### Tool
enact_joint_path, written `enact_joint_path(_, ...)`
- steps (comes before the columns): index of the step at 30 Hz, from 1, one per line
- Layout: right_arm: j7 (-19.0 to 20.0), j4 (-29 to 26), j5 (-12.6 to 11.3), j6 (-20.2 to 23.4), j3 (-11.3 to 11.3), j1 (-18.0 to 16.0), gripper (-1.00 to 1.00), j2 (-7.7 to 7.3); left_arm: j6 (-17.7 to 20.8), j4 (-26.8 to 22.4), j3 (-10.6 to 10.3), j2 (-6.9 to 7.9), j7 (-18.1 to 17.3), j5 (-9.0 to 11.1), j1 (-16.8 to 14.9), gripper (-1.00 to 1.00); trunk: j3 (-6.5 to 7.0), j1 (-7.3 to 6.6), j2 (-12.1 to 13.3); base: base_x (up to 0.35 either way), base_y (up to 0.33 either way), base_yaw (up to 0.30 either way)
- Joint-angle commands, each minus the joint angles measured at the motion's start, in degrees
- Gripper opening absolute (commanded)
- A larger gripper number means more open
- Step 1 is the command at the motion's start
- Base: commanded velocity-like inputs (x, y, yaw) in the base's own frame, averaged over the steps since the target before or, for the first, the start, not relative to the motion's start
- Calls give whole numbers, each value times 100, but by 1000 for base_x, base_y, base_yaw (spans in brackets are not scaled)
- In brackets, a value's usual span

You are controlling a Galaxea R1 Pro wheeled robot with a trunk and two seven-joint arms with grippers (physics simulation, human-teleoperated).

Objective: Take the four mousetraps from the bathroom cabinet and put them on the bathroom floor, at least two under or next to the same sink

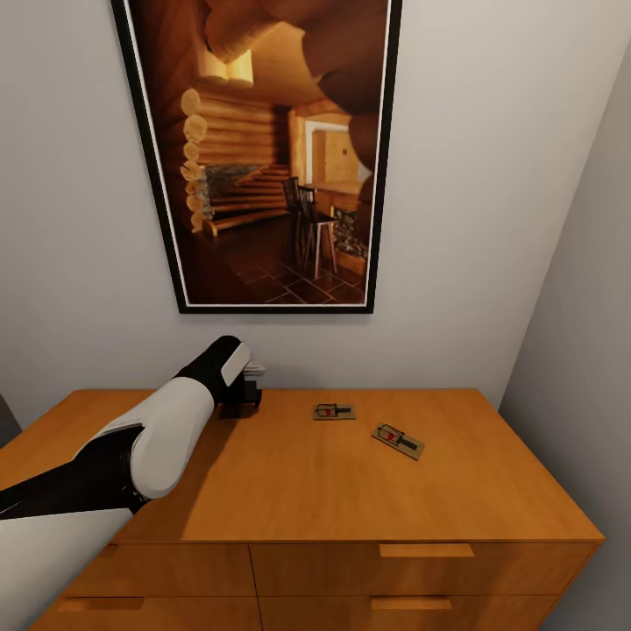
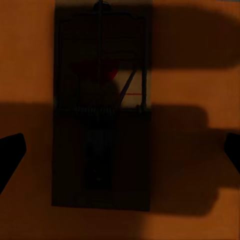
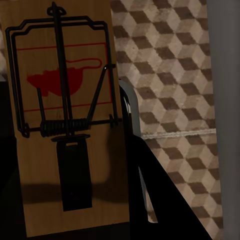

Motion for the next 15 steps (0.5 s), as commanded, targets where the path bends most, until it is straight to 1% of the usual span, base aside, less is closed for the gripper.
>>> enact_joint_path(1, 41, -8, -82, -6, 40, 3, -100, -2, 2, 199, 77, -6, 18, 113, 1, 100, -6, 1, -2, 0, 0, 0)
enact_joint_path(15, 46, -8, -82, -6, 37, 3, -100, -2, 2, 199, 77, 1, 18, 113, 8, 100, -6, 1, -2, 0, 0, 0)
